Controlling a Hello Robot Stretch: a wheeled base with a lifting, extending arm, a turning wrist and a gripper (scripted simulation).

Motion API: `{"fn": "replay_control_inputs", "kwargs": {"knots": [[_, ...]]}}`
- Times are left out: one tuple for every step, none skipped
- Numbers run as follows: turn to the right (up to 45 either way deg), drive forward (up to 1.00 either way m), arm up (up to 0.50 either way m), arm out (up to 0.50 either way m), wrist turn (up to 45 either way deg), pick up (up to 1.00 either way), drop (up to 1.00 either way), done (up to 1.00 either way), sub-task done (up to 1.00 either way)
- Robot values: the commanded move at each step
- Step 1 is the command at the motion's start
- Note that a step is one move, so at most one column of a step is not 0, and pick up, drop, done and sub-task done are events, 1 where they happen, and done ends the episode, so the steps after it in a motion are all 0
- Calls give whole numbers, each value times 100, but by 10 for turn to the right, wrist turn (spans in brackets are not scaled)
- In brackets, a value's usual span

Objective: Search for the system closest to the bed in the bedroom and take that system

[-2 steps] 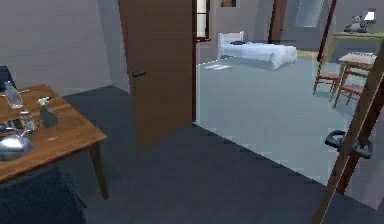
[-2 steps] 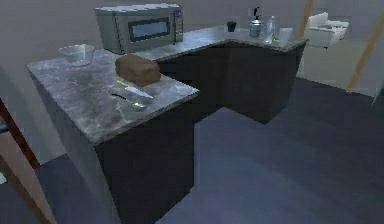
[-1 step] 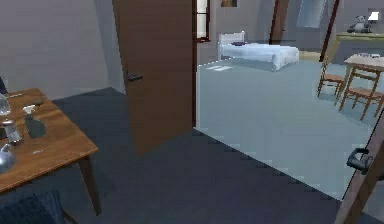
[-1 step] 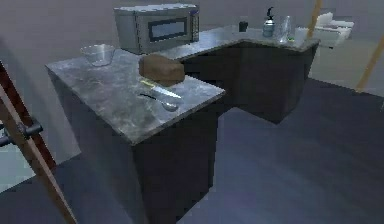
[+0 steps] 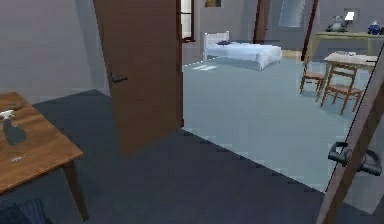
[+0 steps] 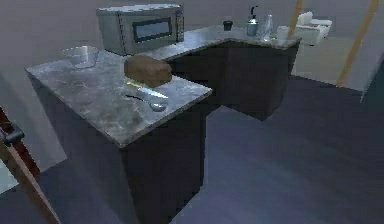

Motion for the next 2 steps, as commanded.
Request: {"fn": "replay_control_inputs", "kwargs": {"knots": [[0,100,0,0,0,0,0,0,0],[30,0,0,0,0,0,0,0,0]]}}
